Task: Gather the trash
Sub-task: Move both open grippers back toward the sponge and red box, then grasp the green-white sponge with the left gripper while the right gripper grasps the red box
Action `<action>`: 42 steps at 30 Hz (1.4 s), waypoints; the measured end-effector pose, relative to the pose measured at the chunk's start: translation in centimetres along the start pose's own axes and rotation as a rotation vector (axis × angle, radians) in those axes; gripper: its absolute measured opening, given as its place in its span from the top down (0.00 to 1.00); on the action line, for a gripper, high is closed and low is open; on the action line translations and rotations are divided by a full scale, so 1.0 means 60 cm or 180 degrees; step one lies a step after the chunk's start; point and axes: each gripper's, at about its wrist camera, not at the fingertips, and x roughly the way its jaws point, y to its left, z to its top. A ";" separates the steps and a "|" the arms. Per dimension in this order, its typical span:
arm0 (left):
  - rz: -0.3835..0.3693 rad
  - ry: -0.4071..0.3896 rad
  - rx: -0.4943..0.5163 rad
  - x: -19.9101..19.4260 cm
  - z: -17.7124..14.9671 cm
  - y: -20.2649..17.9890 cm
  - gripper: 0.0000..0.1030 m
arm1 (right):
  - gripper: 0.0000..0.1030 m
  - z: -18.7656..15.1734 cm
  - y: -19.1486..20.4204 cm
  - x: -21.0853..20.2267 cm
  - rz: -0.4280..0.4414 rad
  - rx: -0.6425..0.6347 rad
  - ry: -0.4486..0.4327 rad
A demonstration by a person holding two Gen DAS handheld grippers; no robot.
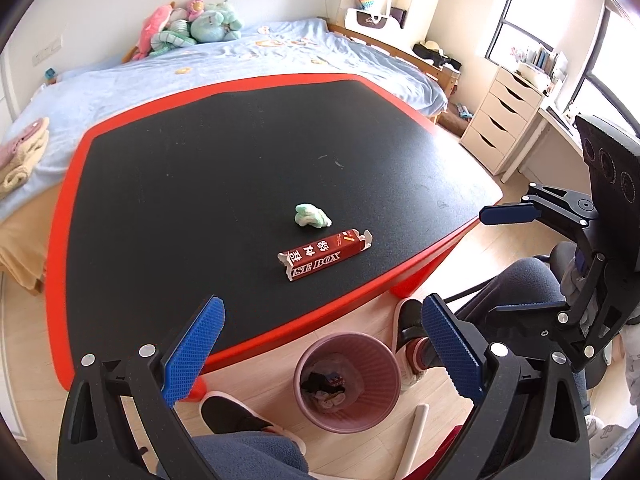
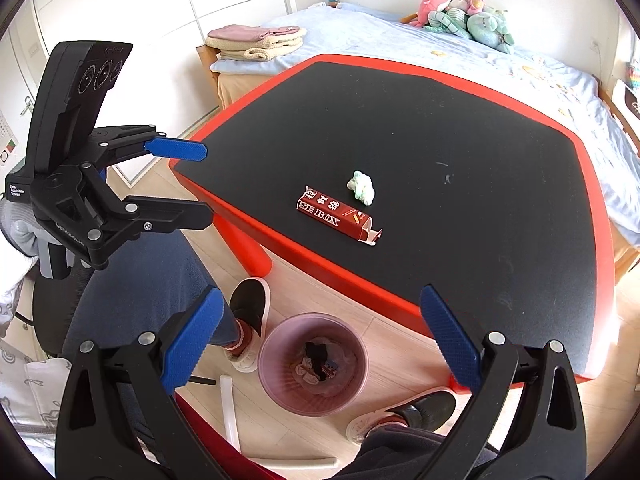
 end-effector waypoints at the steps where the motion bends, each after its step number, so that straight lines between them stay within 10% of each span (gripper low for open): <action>1: -0.0010 0.0006 0.0022 0.003 0.006 0.003 0.08 | 0.06 0.005 -0.002 0.003 0.0000 -0.0025 0.0009; 42: -0.0106 0.0556 0.0530 0.232 0.117 0.052 0.08 | 0.06 0.069 -0.086 0.164 0.0255 -0.0290 0.0388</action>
